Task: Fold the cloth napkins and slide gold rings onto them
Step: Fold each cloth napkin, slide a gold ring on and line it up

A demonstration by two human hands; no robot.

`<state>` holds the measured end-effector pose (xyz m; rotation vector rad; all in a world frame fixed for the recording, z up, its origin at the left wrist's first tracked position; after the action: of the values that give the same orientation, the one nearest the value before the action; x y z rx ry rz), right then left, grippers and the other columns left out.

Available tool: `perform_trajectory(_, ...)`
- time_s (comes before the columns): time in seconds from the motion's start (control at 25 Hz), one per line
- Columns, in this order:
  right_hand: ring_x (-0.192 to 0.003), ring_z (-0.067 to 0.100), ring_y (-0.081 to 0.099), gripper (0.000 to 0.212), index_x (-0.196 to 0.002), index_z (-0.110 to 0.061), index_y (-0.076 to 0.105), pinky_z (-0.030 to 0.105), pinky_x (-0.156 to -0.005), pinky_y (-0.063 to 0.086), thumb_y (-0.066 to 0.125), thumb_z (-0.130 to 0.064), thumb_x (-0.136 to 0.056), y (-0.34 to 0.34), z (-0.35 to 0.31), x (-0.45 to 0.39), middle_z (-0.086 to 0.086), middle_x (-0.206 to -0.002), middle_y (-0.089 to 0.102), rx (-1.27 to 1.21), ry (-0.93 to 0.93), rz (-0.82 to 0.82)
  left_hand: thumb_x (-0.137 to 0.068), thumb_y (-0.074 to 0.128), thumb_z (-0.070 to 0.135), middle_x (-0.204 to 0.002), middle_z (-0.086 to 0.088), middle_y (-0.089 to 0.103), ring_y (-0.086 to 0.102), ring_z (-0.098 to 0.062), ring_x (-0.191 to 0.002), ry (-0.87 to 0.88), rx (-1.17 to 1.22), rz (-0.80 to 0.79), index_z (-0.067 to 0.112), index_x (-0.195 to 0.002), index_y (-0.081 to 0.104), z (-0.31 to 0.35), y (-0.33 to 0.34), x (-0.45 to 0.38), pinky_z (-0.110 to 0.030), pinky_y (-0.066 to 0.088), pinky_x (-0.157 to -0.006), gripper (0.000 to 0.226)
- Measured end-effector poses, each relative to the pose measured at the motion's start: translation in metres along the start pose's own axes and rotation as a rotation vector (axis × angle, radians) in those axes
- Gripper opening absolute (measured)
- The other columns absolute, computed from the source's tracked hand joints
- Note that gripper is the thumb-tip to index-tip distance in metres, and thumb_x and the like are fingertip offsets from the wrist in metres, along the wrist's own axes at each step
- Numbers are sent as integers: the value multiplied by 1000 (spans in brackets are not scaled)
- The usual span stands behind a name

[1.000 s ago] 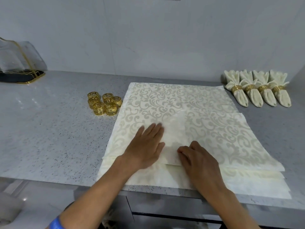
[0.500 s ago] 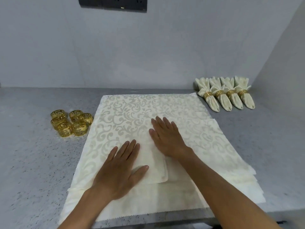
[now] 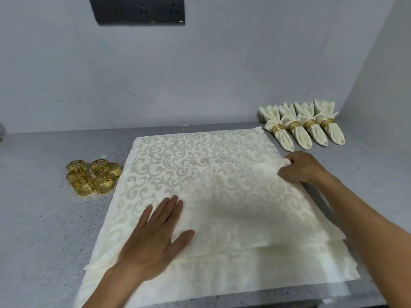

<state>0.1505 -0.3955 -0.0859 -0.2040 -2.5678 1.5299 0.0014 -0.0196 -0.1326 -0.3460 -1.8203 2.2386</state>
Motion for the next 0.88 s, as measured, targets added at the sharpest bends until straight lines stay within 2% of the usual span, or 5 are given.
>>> perform_trajectory(0.12, -78, 24, 58, 14, -71, -22, 60, 38, -72, 44, 71, -21, -80, -6, -32, 65, -3, -77, 62, 6, -166, 290, -100, 25, 59, -162, -1, 20, 17, -19, -149, 115, -97, 195, 25, -152, 33, 23, -20, 12, -53, 10, -117, 63)
perform_trajectory(0.2, -78, 23, 59, 16, -74, -26, 60, 41, -74, 46, 73, -19, -79, 9, -65, 123, -7, -79, 62, -34, -303, 382, -98, 41, 46, -138, 4, 51, 51, -21, -123, 201, -28, 338, 23, -129, 59, 41, -27, 22, -40, 33, -102, 43)
perform_trajectory(0.48, -68, 12, 54, 28, -80, -25, 64, 28, -64, 37, 76, -4, -66, 98, -105, 205, -13, -78, 62, -2, -479, 234, -101, 42, 44, -131, 21, 44, 37, 4, -115, 88, 420, 205, 40, -151, 19, 78, -20, 32, -23, 32, -104, 55)
perform_trajectory(0.8, -118, 8, 48, 36, -124, -29, 56, 22, -96, 36, 52, -28, -88, 81, -111, 202, -15, -128, 52, -54, -549, -128, -91, 43, 36, -105, 15, 63, 54, -8, -95, 284, 139, 245, 26, -99, 72, 93, -11, 28, -23, 45, -80, 31)
perform_trajectory(0.88, -138, 15, 38, 43, -142, -20, 47, 26, -109, 29, 47, -30, -100, 58, -134, 174, -4, -149, 44, -62, -554, 10, -90, 45, 34, -95, 16, 66, 57, -6, -87, 307, 93, 262, 28, -89, 75, 95, -10, 26, -21, 50, -73, 30)
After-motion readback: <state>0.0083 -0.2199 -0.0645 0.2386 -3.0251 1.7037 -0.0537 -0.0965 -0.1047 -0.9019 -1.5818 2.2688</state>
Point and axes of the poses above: each hand's wrist, its own x-axis away from the middle knuckle, its own y-axis out of the palm, z = x × y, the point moved 8 cm from there along -x, towards the middle knuckle
